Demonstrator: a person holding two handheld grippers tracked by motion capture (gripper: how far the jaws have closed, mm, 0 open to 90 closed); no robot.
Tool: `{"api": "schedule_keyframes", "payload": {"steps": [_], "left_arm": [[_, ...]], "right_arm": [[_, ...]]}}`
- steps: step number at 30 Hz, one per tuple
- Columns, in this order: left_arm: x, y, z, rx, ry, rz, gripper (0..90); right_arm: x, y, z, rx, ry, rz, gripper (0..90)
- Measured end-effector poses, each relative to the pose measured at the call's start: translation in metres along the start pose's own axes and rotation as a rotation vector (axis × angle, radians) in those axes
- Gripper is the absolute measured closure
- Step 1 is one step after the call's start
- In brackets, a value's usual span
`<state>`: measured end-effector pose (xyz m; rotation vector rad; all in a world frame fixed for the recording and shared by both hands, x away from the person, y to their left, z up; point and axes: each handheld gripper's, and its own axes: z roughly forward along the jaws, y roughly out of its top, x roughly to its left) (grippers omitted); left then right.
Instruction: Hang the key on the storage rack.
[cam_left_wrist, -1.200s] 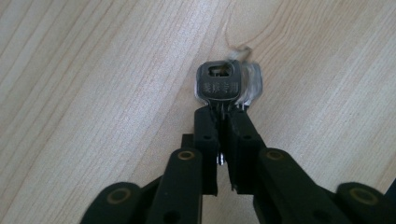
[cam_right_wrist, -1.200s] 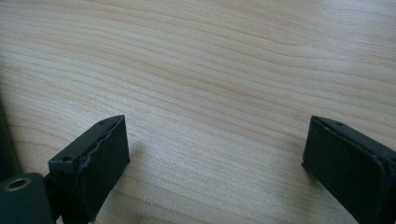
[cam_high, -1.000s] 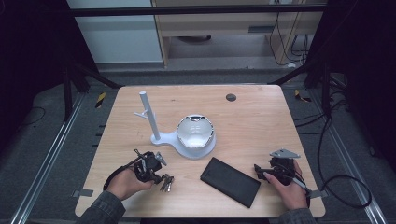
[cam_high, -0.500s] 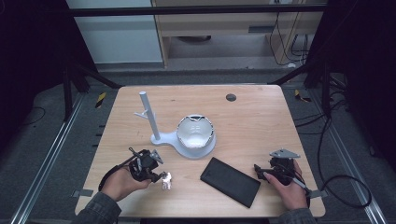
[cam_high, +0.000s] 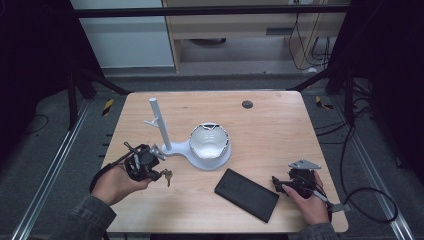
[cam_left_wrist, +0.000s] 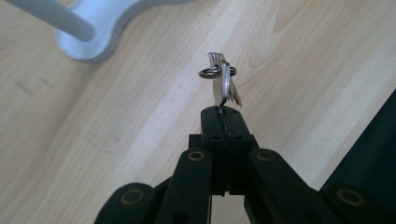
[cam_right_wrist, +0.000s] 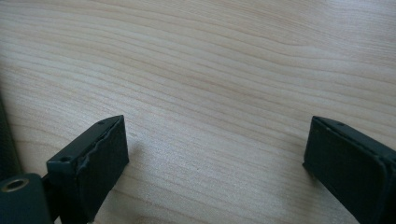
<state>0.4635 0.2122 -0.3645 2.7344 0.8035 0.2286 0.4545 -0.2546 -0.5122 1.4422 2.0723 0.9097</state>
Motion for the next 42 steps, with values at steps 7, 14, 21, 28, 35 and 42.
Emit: {"api": "schedule_keyframes", "payload": {"steps": [7,14,21,28,35,42], "left_arm": [[0.010,0.004,-0.029,-0.006,0.042,0.001,89.3],[0.021,0.006,-0.055,-0.025,0.071,-0.017,89.3],[0.031,0.008,-0.071,-0.043,0.089,-0.040,89.3],[0.038,0.011,-0.078,-0.045,0.101,-0.056,89.4],[0.044,0.012,-0.082,-0.046,0.107,-0.070,89.3],[0.050,0.016,-0.091,-0.038,0.121,-0.078,89.3]], "right_arm": [[0.000,0.000,0.000,0.001,0.000,0.001,6.2],[0.000,0.000,0.001,0.000,-0.006,-0.004,6.0],[0.001,0.000,0.001,0.001,-0.004,-0.004,5.9],[0.001,0.000,0.001,-0.002,-0.001,-0.006,5.9],[0.001,0.000,0.001,-0.001,-0.002,-0.007,5.8],[0.001,0.000,0.001,0.000,-0.004,-0.010,5.7]]}}
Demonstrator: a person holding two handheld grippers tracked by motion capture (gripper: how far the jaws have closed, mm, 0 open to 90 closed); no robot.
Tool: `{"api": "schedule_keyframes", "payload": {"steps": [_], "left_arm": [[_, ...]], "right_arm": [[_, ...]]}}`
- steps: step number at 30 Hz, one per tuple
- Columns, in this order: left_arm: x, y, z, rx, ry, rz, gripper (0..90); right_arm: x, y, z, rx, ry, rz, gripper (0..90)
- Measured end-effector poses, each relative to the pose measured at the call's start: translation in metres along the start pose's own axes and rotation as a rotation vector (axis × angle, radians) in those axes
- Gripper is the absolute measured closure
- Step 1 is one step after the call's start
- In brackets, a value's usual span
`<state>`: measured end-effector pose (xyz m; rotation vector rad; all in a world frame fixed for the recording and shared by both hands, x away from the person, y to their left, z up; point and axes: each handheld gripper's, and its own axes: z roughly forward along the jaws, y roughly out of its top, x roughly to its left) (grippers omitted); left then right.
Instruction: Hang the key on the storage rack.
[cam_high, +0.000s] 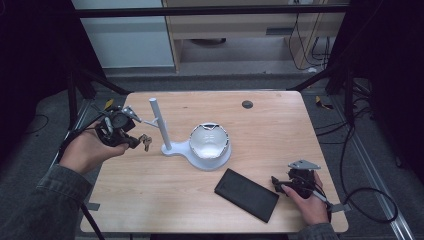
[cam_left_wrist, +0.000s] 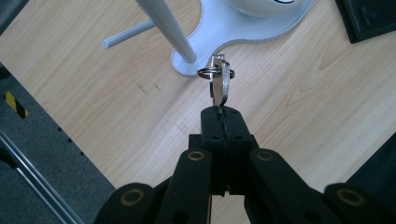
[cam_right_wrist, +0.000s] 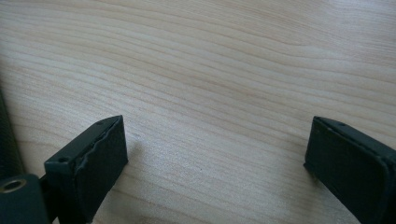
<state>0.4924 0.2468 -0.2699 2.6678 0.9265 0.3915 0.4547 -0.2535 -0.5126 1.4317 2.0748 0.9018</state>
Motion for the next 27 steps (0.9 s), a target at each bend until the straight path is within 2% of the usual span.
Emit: {"api": "schedule_keyframes", "payload": {"steps": [15,27], "left_arm": [[0.008,0.008,-0.004,0.009,0.014,-0.016,89.3],[0.018,0.031,-0.003,0.012,0.037,-0.037,89.3]], "right_arm": [[0.001,0.000,0.000,0.000,0.001,0.007,5.7],[0.002,0.000,0.000,-0.002,0.003,0.005,5.7]]}}
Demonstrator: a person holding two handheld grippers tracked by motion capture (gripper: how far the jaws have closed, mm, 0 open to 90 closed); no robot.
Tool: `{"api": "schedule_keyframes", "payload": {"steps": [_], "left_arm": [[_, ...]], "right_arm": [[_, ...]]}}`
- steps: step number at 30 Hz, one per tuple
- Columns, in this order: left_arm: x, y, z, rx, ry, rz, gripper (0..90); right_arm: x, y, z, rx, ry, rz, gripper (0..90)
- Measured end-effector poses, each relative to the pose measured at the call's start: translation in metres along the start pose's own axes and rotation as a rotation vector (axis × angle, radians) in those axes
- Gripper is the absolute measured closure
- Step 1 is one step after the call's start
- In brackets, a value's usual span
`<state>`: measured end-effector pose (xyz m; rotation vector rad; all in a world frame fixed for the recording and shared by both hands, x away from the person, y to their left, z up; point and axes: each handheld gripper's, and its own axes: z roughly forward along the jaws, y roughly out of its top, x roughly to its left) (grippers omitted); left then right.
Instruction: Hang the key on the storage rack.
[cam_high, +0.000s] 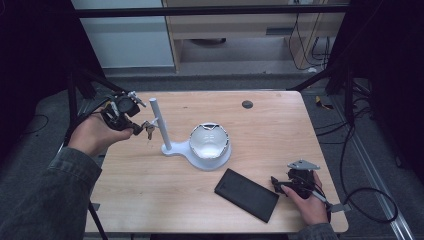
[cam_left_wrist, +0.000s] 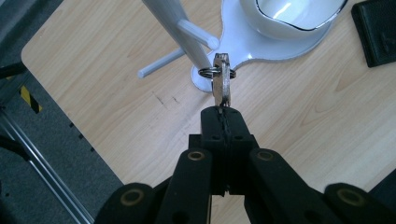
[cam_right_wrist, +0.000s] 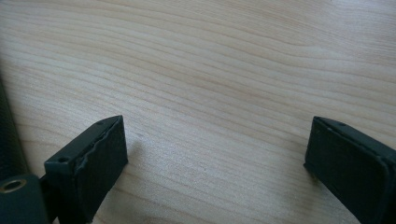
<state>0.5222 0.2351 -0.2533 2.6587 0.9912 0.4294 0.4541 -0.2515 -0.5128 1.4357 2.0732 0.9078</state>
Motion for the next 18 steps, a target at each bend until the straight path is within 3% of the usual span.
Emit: {"api": "schedule_keyframes", "payload": {"steps": [18], "left_arm": [[0.003,0.012,0.009,0.038,0.017,-0.007,89.2]], "right_arm": [[0.001,0.000,0.000,-0.001,0.006,-0.005,5.7]]}}
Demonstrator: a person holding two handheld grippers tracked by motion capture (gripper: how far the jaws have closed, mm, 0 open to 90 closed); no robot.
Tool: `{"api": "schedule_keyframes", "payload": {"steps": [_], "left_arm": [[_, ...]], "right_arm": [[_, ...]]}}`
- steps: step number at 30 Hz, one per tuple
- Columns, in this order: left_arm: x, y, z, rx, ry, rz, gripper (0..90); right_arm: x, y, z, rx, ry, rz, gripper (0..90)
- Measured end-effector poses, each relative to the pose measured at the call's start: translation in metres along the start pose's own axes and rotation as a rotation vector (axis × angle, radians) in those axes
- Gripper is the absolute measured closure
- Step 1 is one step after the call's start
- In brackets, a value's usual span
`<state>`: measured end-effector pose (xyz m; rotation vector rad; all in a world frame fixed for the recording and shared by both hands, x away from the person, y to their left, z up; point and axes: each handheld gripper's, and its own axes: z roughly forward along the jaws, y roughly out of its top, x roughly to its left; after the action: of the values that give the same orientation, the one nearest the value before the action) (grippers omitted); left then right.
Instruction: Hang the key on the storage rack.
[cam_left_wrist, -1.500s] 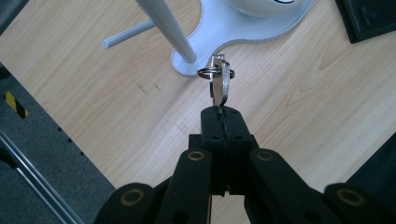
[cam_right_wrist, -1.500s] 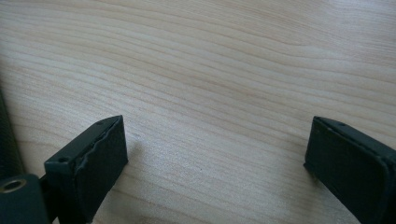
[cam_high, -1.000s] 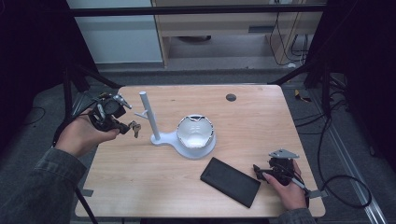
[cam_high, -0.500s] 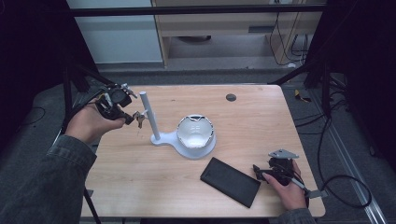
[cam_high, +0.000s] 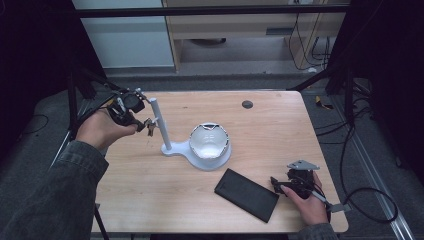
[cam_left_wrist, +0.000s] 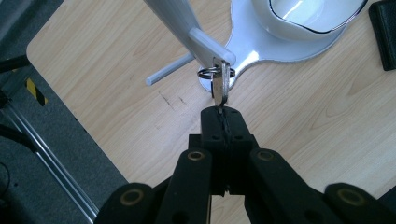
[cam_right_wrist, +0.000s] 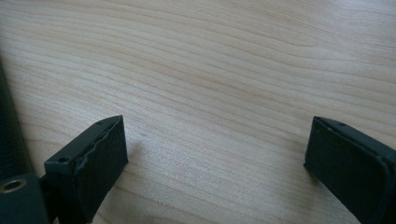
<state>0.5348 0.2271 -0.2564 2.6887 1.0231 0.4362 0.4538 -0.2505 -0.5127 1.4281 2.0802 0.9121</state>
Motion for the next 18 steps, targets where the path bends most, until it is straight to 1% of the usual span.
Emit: {"api": "schedule_keyframes", "payload": {"steps": [6,9,13,18], "left_arm": [[-0.0020,0.0024,-0.0024,0.001,0.010,0.000,89.1],[-0.0028,0.0051,-0.0005,0.008,0.019,0.002,89.1],[-0.0013,0.0067,0.0019,0.010,0.020,-0.005,89.1],[-0.0024,0.0067,0.0007,0.007,0.020,-0.008,89.0]], "right_arm": [[0.0001,0.0000,0.0000,0.000,0.001,-0.001,5.7],[0.0003,0.0000,0.0000,0.001,-0.001,-0.005,5.7],[0.0003,0.0000,0.0000,0.001,0.000,-0.006,5.7],[0.0004,0.0000,0.0001,0.001,0.001,-0.006,5.6]]}}
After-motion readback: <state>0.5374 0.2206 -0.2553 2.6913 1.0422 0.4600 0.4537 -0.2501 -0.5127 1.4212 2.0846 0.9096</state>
